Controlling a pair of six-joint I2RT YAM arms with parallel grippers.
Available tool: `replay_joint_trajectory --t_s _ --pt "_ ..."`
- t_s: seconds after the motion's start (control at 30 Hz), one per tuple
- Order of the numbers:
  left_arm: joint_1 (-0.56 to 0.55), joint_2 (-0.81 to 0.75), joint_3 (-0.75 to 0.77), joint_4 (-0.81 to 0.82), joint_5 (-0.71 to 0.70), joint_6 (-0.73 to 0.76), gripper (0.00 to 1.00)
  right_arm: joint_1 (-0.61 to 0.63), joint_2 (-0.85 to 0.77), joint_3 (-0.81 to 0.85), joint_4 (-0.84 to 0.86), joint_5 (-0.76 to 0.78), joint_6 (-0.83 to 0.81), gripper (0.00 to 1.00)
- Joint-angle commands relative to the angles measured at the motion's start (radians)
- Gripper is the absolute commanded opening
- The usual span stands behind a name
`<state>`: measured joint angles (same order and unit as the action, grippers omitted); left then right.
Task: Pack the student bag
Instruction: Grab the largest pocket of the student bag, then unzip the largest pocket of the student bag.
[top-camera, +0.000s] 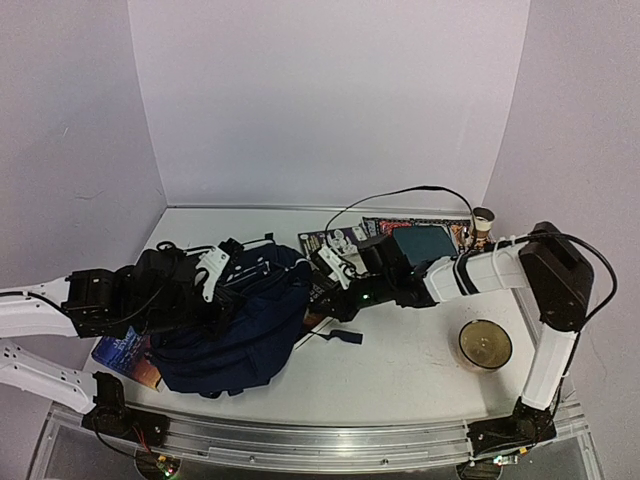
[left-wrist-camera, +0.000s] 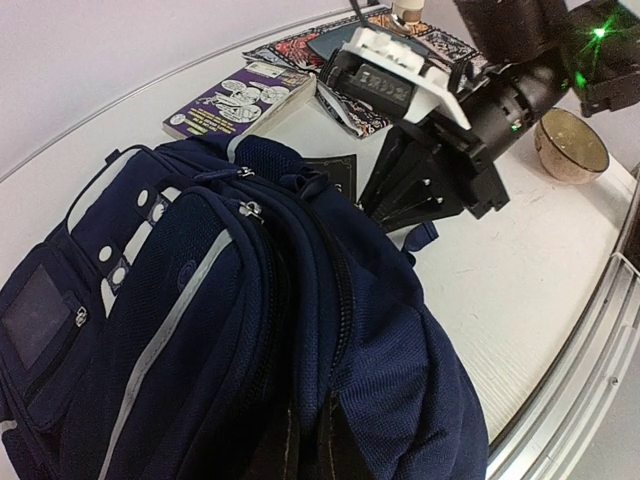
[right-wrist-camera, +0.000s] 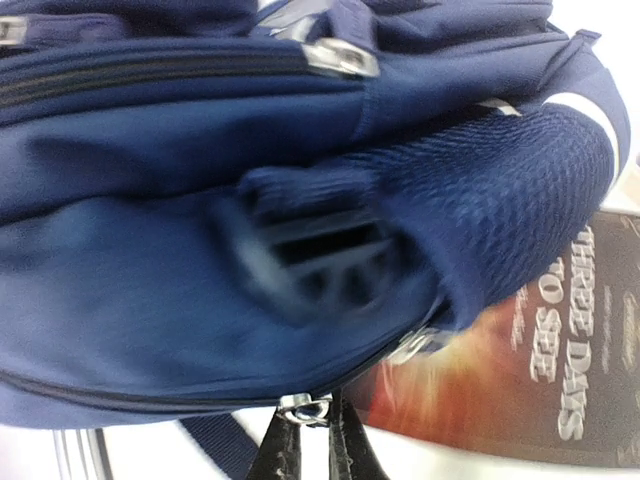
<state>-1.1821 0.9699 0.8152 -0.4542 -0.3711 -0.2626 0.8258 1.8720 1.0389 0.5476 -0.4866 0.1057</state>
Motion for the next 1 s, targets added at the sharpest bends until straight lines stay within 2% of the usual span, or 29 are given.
replay_joint_trajectory --t_s 0.0,0.23,0.37,0.53,0.83,0.97 --pt "0.008 0.070 0.092 0.129 -0.142 -0.029 0.00 0.030 -0.145 -0.028 -0.160 0.038 -0.052 0.00" --pt "0.009 0.253 0.165 0.134 -0.148 -0.085 0.00 0.157 -0.215 0.023 -0.333 0.101 -0.031 0.00" --pt "0.018 0.331 0.201 0.136 -0.178 -0.176 0.00 0.221 -0.251 0.057 -0.374 0.123 0.021 0.00" --pt "0.038 0.407 0.232 0.180 -0.136 -0.309 0.00 0.287 -0.248 0.125 -0.372 0.116 0.090 0.00" --pt "0.063 0.489 0.202 0.397 -0.036 -0.494 0.00 0.376 -0.168 0.192 -0.318 0.143 0.211 0.00" --pt "0.064 0.473 0.153 0.443 -0.014 -0.503 0.00 0.374 -0.241 0.138 -0.322 0.268 0.240 0.10"
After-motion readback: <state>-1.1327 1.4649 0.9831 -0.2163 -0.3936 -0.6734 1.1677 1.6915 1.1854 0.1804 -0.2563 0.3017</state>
